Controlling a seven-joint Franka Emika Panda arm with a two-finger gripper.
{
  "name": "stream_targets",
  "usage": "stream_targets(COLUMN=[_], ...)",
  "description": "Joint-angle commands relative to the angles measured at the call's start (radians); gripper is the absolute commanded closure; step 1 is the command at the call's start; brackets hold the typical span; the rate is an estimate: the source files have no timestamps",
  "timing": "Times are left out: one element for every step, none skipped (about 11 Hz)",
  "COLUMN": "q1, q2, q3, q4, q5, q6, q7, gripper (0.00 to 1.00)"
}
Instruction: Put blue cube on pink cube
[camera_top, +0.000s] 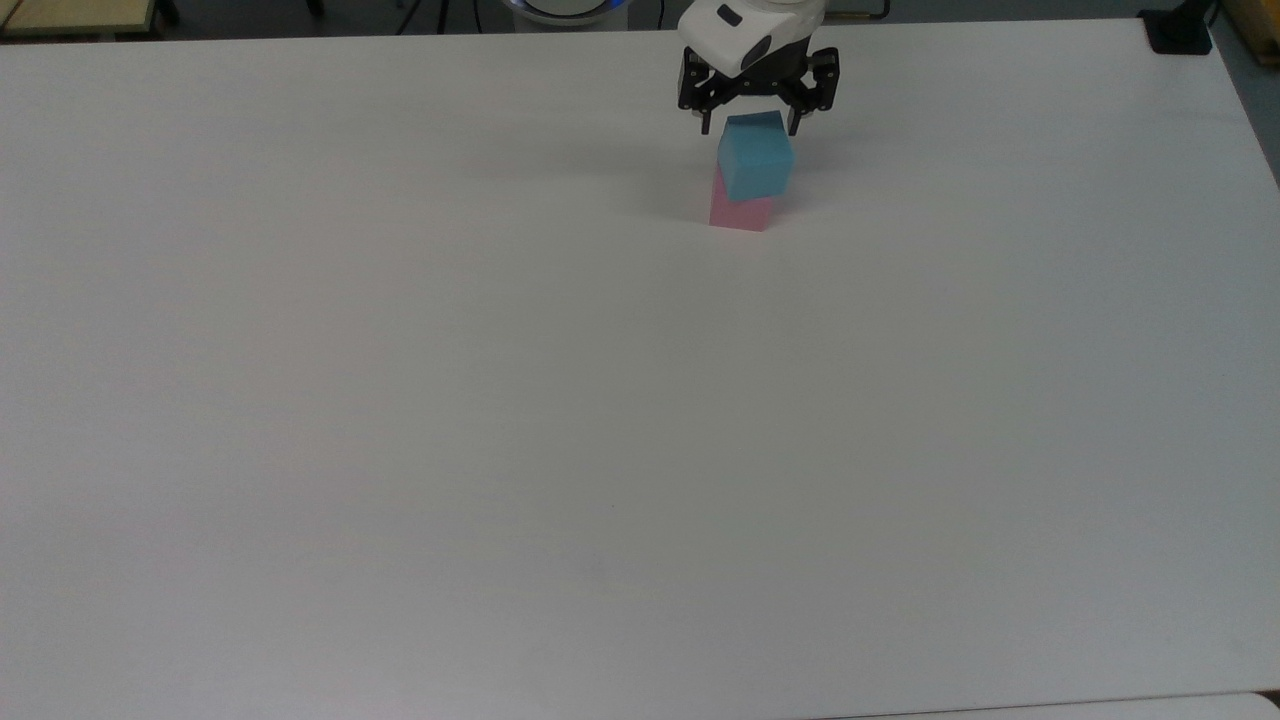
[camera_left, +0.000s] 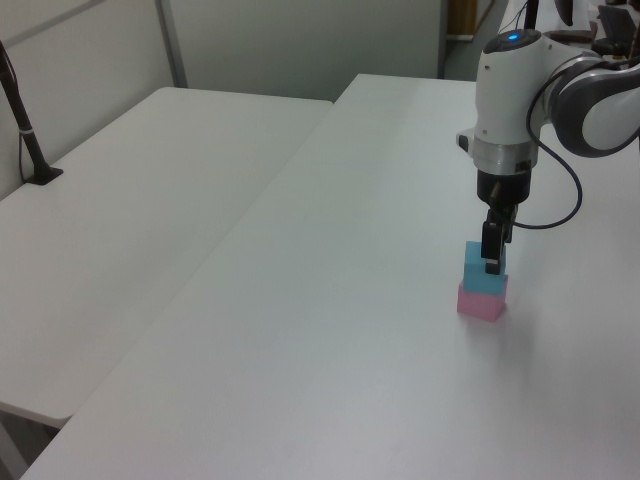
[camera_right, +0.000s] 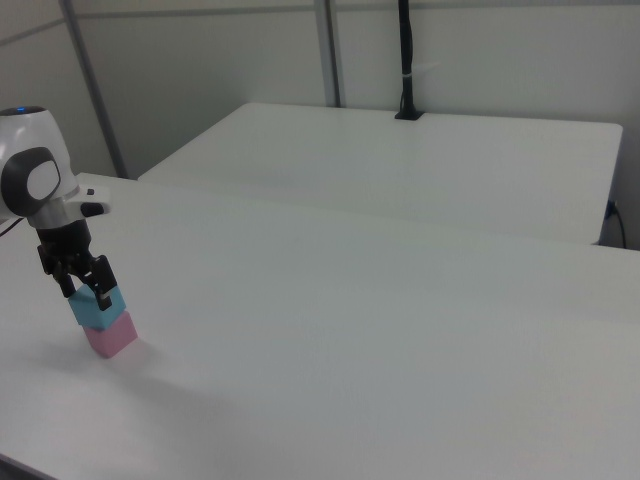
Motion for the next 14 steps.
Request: stream_targets(q1=[0.011,0.002,-0.019,-0.068,-0.111,-0.142,-0.147,-0.145,-0.144,-0.138,-0.133,-0.112,-0.078,-0.020], q2=[-0.020,-0.026,-0.038,-0.049,-0.047,-0.047,-0.046,-0.043,-0.038,-0.038,-0.037,-0.028,-0.017,0.002], q3=[-0.003,-0.003,-0.011,-0.016,-0.020,-0.054,-0.115,-0.172,-0.230,-0.290,-0.342,-0.396,-0.449,-0.520], q4=[-0.001,0.025,0.072,0.129,0.184,0.235,0.299,0.359,0.416,0.456,0.488,0.513,0.544,0.559], q5=[-0.019,-0.019,-0.019,-0.019,-0.019,-0.016,-0.015,-0.015,-0.015,-0.016,-0.016,-0.018,-0.018,-0.018], q6=[-0.017,-0.073,-0.139,-0.196,-0.249,-0.283,-0.331,-0.365,-0.401,-0.435,-0.452,-0.468,-0.469,-0.468], q7=[0.037,0.036,0.028,0.017,-0.022,-0.088,-0.137,-0.194,-0.255,-0.315,-0.396,-0.483,-0.554,-0.590], gripper=[0.00,0.00,0.00,0.00,0.00,0.00,0.00,0.00,0.00,0.00,0.00,0.00,0.00,0.00])
